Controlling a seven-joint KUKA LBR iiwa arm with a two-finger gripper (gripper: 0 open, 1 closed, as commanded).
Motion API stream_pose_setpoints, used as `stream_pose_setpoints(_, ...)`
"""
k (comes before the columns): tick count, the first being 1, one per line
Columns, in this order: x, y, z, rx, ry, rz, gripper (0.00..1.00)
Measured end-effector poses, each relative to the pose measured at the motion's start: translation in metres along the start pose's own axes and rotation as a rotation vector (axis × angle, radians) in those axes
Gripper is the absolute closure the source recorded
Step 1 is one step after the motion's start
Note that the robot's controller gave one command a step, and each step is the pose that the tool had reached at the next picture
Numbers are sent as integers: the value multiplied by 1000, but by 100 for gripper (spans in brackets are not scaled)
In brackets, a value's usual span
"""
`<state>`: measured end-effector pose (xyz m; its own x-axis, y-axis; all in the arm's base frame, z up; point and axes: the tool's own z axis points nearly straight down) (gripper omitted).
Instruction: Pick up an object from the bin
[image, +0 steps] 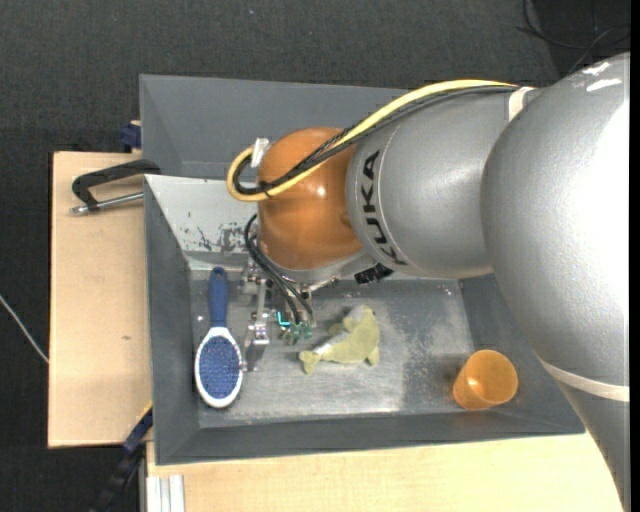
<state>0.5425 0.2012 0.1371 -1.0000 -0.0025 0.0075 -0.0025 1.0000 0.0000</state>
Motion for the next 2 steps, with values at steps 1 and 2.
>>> stream_pose_setpoints(1, 17, -89, 65, 0, -15, -562, 0)
stream_pose_setpoints(2, 1, -163, 36, 6, -15, -848, 0)
